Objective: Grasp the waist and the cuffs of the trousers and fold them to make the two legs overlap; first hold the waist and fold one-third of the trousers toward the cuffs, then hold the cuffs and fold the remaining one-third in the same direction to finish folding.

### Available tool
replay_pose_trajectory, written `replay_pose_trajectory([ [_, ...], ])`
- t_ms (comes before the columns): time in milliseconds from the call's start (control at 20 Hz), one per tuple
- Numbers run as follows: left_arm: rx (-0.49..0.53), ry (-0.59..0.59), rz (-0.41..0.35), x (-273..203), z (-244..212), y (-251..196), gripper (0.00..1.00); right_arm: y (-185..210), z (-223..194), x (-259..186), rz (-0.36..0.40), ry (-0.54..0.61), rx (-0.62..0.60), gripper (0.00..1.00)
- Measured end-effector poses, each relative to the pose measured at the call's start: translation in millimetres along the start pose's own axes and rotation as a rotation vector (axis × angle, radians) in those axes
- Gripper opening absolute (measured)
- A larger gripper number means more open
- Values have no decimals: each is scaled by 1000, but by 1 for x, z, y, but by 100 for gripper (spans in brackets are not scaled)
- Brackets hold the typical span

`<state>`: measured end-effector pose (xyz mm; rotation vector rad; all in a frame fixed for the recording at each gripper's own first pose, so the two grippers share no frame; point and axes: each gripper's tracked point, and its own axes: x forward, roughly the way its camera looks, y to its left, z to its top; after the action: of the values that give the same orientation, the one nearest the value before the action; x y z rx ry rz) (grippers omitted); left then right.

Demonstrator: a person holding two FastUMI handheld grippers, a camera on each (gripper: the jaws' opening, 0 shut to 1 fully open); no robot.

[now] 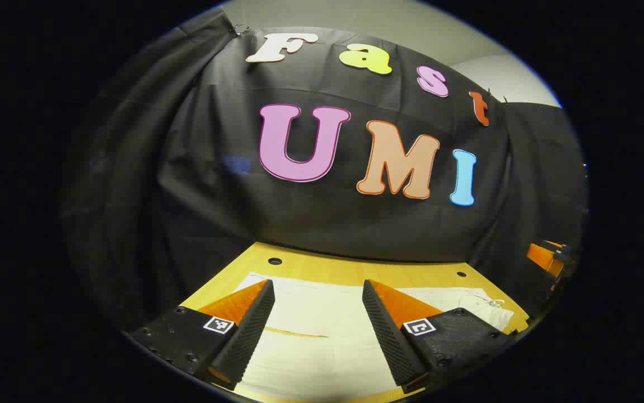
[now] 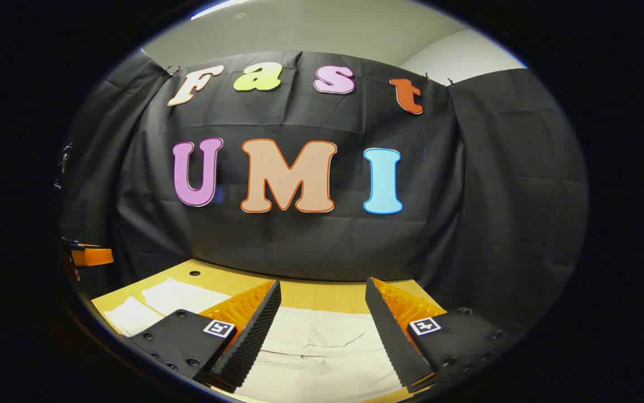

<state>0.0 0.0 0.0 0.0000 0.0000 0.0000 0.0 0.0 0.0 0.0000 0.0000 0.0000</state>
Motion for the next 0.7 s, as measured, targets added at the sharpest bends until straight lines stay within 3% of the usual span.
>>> replay_pose_trajectory([
  [250,23,-3,-1,-5,-2,8,93,5,-2,-3,9,12,34,97],
  [700,3,75,-96,-16,-29,15,94,4,-8,-12,-35,25,8,97],
])
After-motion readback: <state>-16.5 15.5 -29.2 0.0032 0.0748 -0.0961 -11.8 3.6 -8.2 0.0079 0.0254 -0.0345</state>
